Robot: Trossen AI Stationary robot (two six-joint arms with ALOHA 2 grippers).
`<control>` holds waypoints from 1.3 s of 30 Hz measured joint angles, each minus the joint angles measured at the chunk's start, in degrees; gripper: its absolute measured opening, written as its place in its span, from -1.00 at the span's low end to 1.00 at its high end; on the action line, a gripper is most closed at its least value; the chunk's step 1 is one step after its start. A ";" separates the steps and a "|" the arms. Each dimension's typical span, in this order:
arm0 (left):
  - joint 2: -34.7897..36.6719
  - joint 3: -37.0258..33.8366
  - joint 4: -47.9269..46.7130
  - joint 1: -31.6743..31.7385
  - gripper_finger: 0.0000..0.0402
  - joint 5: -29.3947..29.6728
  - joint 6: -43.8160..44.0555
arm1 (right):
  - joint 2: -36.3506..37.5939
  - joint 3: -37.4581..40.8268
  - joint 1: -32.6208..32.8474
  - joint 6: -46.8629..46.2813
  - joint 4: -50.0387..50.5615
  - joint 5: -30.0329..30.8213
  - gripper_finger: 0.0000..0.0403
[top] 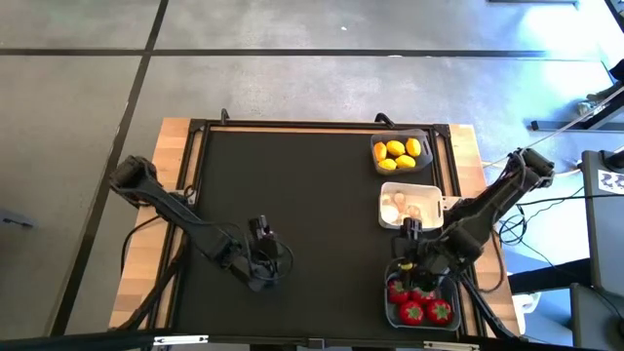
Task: Sort produce into baskets
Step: Return to Home Position
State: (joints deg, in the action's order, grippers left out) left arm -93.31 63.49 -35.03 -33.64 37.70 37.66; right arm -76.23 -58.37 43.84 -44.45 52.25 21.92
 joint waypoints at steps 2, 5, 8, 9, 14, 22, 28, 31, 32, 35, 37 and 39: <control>2.66 0.02 0.29 0.14 0.35 0.00 -2.31 | 1.35 -0.93 -0.66 0.81 -0.11 2.57 0.86; 6.51 0.02 0.27 0.70 0.13 0.08 -6.39 | 3.29 -1.06 -3.92 5.37 -1.14 3.29 0.86; 9.56 -0.07 -0.05 1.68 -0.14 0.09 -11.49 | 4.59 -1.05 -9.74 12.39 -2.76 -0.21 0.86; 10.34 -0.11 -0.22 2.04 -0.24 0.13 -13.63 | 5.05 -1.05 -11.75 14.80 -3.50 -1.99 0.86; 13.22 -0.16 -0.10 4.54 -0.69 -0.42 -21.01 | 7.60 -1.01 -22.67 27.07 -7.92 -9.00 0.86; 15.49 -0.22 -0.33 9.75 -0.95 -7.45 -25.38 | 14.66 3.80 -39.04 34.68 -13.30 -20.28 0.83; 17.82 -0.23 -0.40 11.47 -0.99 -8.09 -25.82 | 18.15 7.96 -48.30 32.08 -13.46 -19.55 0.66; 18.57 -0.24 -0.49 11.95 -0.97 -8.07 -25.84 | 17.67 8.40 -50.00 29.31 -14.99 -19.57 0.62; 18.67 -0.27 -0.47 12.06 -0.97 -8.07 -25.82 | 17.30 8.49 -50.24 29.29 -16.16 -19.59 0.61; 18.79 -0.27 -0.68 12.57 -0.98 -8.08 -25.78 | 15.62 8.55 -50.39 29.86 -18.09 -21.57 0.60; 18.84 -0.27 -0.99 13.01 -0.99 -8.09 -25.56 | 14.47 8.56 -50.17 30.95 -18.48 -22.25 0.55; 18.92 -0.27 -2.11 13.19 -0.99 -8.07 -25.09 | 13.78 8.59 -49.75 32.75 -18.37 -23.51 0.37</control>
State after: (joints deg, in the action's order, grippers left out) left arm -74.39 63.22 -37.14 -20.45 29.63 12.56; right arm -62.45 -49.78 -5.91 -11.70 33.88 -1.60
